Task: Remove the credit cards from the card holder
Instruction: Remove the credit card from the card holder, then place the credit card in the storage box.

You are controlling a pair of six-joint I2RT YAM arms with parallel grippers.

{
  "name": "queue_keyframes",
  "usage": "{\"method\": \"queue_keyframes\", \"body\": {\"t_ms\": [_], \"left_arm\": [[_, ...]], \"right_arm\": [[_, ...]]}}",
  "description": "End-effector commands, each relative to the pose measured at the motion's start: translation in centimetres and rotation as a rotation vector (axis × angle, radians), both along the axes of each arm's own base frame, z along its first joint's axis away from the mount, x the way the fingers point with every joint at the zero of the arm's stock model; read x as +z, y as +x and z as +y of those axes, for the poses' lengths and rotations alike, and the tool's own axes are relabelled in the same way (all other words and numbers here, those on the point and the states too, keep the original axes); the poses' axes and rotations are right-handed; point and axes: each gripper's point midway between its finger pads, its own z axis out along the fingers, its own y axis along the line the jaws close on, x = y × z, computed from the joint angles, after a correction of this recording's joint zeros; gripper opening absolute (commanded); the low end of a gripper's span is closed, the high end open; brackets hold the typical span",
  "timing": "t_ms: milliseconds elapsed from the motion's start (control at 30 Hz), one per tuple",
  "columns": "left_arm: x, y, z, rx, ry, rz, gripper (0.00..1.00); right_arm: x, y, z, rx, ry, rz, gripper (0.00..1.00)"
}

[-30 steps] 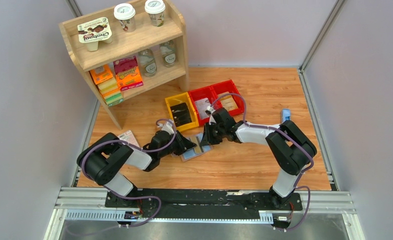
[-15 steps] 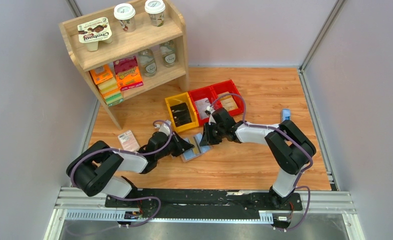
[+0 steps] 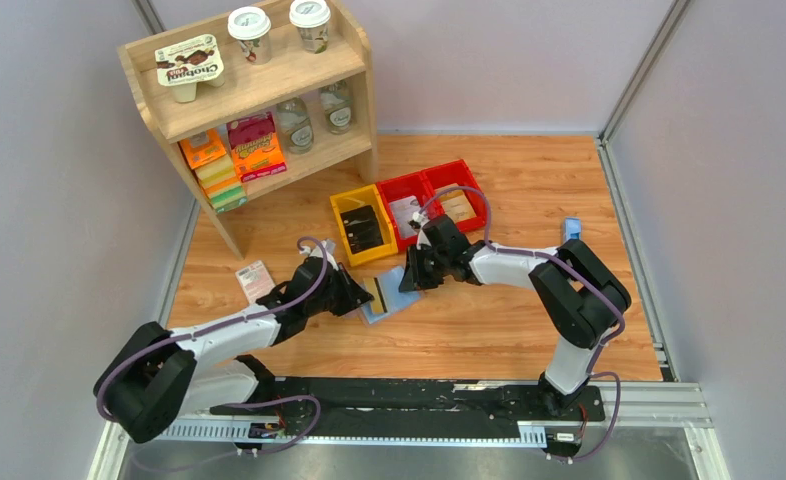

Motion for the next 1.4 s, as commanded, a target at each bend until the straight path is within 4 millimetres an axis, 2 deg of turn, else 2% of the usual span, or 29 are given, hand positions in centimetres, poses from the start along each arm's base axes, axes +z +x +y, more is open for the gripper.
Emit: {"method": "queue_keyframes", "body": {"t_ms": [0, 33, 67, 167, 233, 267, 300, 333, 467, 533, 567, 667, 767, 900, 1000, 1100, 1233, 1367], "left_arm": [[0.9, -0.6, 1.7, -0.040, 0.145, -0.025, 0.01], [0.4, -1.0, 2.4, -0.060, 0.191, -0.020, 0.01], [1.1, -0.8, 2.4, -0.065, 0.192, -0.042, 0.00], [1.4, -1.3, 3.3, -0.112, 0.257, -0.072, 0.00], [2.4, -1.3, 3.6, -0.147, 0.290, -0.116, 0.00], [3.5, -1.2, 3.6, -0.153, 0.289, -0.149, 0.00], [3.6, -1.4, 4.1, -0.183, 0.333, -0.165, 0.00], [5.0, -0.9, 4.4, -0.175, 0.345, -0.212, 0.00], [8.7, 0.1, 5.9, -0.222, 0.477, -0.387, 0.00], [10.2, 0.5, 6.7, -0.234, 0.534, -0.449, 0.00], [11.6, 0.9, 6.7, -0.229, 0.540, -0.488, 0.00], [13.7, 1.5, 7.3, -0.256, 0.616, -0.571, 0.00], [15.9, 2.2, 7.5, -0.251, 0.669, -0.650, 0.00], [17.8, 3.0, 7.7, -0.265, 0.754, -0.748, 0.00], [19.2, 3.5, 7.1, -0.263, 0.770, -0.818, 0.00], [20.2, 3.9, 6.3, -0.276, 0.782, -0.885, 0.00], [20.8, 4.2, 5.3, -0.293, 0.801, -0.937, 0.00], [21.1, 4.2, 4.2, -0.314, 0.813, -0.973, 0.00]], "right_arm": [[-2.4, 0.1, -1.7, -0.022, -0.119, 0.015, 0.22], [-2.2, 0.1, -1.6, -0.022, -0.115, 0.015, 0.22], [-1.9, 0.2, -1.5, -0.022, -0.113, 0.011, 0.22], [-1.1, 0.5, -1.2, -0.025, -0.101, 0.009, 0.24], [-0.3, 0.8, -0.9, -0.029, -0.092, -0.002, 0.25], [0.4, 1.0, -0.8, -0.034, -0.083, -0.008, 0.25], [1.1, 1.2, -0.7, -0.041, -0.072, -0.021, 0.25], [2.0, 1.5, -0.5, -0.048, -0.060, -0.034, 0.26], [6.9, 2.7, 0.1, -0.092, 0.001, -0.099, 0.36], [9.5, 3.3, 0.1, -0.131, 0.024, -0.131, 0.45], [10.9, 3.5, 0.0, -0.151, 0.033, -0.146, 0.51], [15.1, 4.1, -0.5, -0.222, 0.068, -0.188, 0.66], [18.9, 4.0, -0.8, -0.313, 0.146, -0.195, 0.76], [23.8, 3.2, -0.2, -0.400, 0.290, -0.210, 0.86], [25.7, 2.5, 0.9, -0.438, 0.343, -0.199, 0.88], [26.8, 3.0, 1.3, -0.512, 0.332, -0.233, 0.90], [27.8, 2.9, 2.6, -0.541, 0.318, -0.249, 0.92], [28.0, 3.1, 3.8, -0.559, 0.321, -0.214, 0.93]]}}
